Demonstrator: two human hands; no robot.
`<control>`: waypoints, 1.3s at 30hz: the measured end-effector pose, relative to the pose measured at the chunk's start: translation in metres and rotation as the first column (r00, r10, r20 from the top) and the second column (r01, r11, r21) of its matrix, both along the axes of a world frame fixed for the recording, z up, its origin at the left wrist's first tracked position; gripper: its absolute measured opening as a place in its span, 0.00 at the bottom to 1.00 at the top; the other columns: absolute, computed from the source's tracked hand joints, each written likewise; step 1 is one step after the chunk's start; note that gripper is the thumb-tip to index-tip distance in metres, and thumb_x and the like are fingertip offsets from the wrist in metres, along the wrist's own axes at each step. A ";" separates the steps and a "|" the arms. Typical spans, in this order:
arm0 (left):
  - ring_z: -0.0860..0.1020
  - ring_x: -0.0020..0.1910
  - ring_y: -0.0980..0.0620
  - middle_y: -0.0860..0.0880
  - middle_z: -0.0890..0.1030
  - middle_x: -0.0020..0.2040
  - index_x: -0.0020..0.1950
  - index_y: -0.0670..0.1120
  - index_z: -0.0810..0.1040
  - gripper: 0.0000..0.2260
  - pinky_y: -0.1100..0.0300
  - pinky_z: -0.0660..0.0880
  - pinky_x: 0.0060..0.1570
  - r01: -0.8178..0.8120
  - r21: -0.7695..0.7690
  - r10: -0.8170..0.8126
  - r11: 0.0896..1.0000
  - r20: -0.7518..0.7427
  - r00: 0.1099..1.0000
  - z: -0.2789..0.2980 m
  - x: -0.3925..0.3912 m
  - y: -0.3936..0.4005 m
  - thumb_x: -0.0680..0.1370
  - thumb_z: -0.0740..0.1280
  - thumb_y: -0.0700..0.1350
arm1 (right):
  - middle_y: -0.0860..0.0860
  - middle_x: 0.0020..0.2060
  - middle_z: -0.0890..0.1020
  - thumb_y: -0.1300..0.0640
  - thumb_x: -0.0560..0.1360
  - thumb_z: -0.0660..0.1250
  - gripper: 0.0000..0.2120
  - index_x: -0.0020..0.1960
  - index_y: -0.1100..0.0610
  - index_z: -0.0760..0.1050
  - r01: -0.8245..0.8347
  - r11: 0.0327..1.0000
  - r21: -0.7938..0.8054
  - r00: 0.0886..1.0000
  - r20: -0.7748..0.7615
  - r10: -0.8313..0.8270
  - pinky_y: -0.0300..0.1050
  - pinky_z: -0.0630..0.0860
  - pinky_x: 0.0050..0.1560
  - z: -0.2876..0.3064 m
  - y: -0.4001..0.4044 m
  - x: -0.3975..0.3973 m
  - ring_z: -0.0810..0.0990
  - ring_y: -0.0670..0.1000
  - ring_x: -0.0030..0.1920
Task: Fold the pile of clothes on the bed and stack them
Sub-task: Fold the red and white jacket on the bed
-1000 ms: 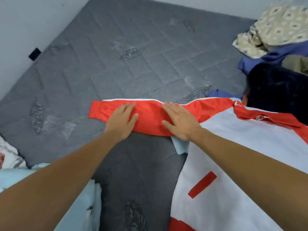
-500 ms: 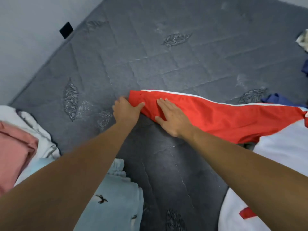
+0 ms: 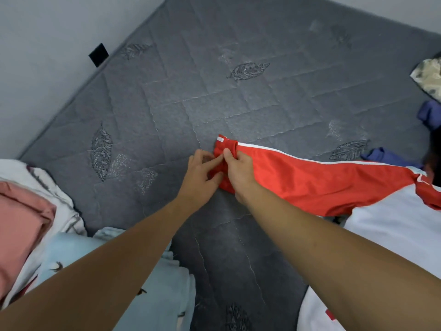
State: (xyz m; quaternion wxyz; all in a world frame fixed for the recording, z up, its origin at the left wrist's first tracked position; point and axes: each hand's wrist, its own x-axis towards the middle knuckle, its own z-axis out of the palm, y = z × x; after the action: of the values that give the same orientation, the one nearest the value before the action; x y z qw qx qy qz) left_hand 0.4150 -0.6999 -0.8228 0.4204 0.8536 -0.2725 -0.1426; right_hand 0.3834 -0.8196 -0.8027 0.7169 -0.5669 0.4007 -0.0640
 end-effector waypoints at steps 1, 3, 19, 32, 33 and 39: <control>0.69 0.66 0.51 0.53 0.70 0.65 0.74 0.54 0.78 0.21 0.70 0.60 0.69 0.017 -0.023 -0.017 1.000 0.000 1.000 0.003 -0.003 -0.003 0.80 0.68 0.44 | 0.57 0.47 0.85 0.59 0.85 0.63 0.10 0.54 0.63 0.81 0.017 1.000 -0.024 1.000 0.007 -0.017 0.52 0.80 0.55 0.004 -0.006 -0.005 0.83 0.53 0.47; 0.65 0.75 0.53 0.55 0.66 0.75 0.79 0.57 0.71 0.23 0.62 0.59 0.75 0.069 -0.044 -0.070 0.997 -0.011 0.998 0.010 -0.007 -0.013 0.83 0.66 0.49 | 0.60 0.51 0.86 0.61 0.86 0.62 0.10 0.55 0.61 0.82 0.009 0.998 -0.065 1.000 0.015 -0.008 0.56 0.81 0.60 0.012 -0.023 -0.017 0.85 0.59 0.53; 0.53 0.83 0.58 0.51 0.56 0.85 0.85 0.47 0.56 0.30 0.54 0.51 0.83 0.517 -0.060 -0.511 0.854 0.097 0.854 0.109 -0.216 -0.312 0.86 0.64 0.51 | 0.61 0.54 0.87 0.59 0.86 0.62 0.10 0.54 0.58 0.83 0.334 0.942 0.018 0.930 0.159 -0.333 0.59 0.82 0.61 0.114 -0.300 -0.283 0.86 0.61 0.56; 0.52 0.84 0.55 0.55 0.53 0.86 0.86 0.53 0.53 0.34 0.49 0.57 0.82 0.845 0.027 -0.836 0.535 0.160 0.524 0.120 -0.556 -0.504 0.84 0.64 0.59 | 0.55 0.56 0.87 0.58 0.86 0.62 0.10 0.60 0.54 0.82 0.695 0.697 0.176 0.684 0.136 -0.716 0.56 0.83 0.60 0.127 -0.435 -0.666 0.86 0.55 0.56; 0.52 0.84 0.55 0.55 0.53 0.86 0.86 0.53 0.53 0.34 0.49 0.57 0.82 0.856 0.036 -0.848 0.515 0.162 0.504 0.115 -0.574 -0.508 0.84 0.64 0.59 | 0.54 0.56 0.87 0.58 0.86 0.63 0.10 0.61 0.53 0.82 0.715 0.674 0.186 0.663 0.126 -0.738 0.56 0.82 0.60 0.123 -0.435 -0.685 0.86 0.55 0.57; 0.52 0.84 0.54 0.52 0.54 0.86 0.86 0.52 0.54 0.34 0.49 0.56 0.82 0.924 0.076 -0.922 0.374 0.134 0.362 0.081 -0.693 -0.526 0.84 0.64 0.58 | 0.58 0.58 0.86 0.57 0.86 0.62 0.13 0.65 0.59 0.81 0.799 0.566 0.203 0.562 0.082 -0.823 0.56 0.81 0.61 0.086 -0.434 -0.810 0.85 0.57 0.59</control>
State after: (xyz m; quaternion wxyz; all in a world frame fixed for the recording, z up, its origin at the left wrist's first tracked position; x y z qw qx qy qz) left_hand -0.2783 -1.2261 -0.7413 0.2515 0.5605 -0.7356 -0.2854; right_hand -0.4266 -1.2531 -0.7163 0.6763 -0.2582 0.5585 -0.4051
